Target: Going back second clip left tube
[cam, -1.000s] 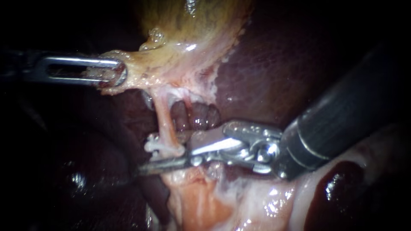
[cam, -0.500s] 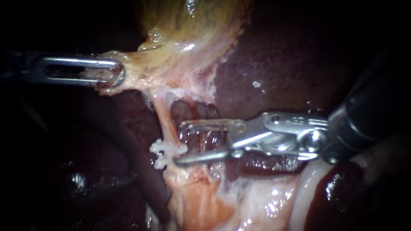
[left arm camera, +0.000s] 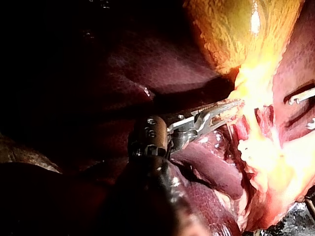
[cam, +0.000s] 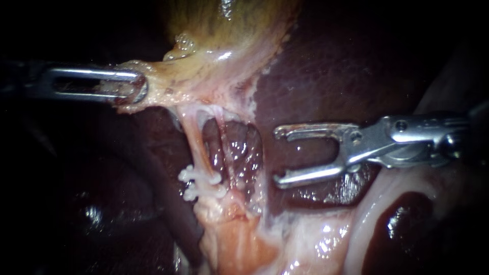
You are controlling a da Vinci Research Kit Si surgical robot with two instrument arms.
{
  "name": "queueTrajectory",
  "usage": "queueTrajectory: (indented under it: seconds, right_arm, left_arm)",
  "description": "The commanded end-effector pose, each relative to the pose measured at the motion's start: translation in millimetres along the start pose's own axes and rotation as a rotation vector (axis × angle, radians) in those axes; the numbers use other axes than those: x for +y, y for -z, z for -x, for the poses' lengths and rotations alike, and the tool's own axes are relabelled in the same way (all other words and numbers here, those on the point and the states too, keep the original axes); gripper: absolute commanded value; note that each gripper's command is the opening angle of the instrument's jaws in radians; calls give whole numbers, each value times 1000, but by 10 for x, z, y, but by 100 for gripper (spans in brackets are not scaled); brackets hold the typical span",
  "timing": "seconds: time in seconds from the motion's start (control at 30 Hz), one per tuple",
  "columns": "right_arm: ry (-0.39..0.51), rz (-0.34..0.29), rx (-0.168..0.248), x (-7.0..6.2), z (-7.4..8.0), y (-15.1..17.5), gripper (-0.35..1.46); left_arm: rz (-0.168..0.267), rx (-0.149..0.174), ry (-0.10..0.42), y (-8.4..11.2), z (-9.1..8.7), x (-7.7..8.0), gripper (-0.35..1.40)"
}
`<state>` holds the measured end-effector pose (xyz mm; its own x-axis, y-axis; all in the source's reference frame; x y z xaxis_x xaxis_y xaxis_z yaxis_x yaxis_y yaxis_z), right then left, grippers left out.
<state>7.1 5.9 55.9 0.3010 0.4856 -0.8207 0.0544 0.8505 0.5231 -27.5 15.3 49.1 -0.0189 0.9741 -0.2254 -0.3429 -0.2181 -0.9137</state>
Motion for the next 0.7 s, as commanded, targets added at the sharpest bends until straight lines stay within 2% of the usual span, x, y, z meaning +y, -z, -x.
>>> queueTrajectory:
  seconds: [0.03,0.13,0.3,0.5,0.7]
  right_arm:
    - [-1,-1,0,0,1,3,50]
    - [1,-4,-9,-1,4,9,50]
    - [5,-9,-50,-2,7,15,50]
    - [11,-10,-51,-3,7,16,50]
    - [11,-10,-51,-3,7,16,50]
  left_arm:
    - [0,0,1,0,0,0,-35]
    - [-1,0,1,-3,-1,0,-35]
    - [-4,3,-1,-10,1,-3,-35]
    - [-9,9,-4,-26,4,-10,-35]
    - [-16,17,-5,-51,11,-20,-35]
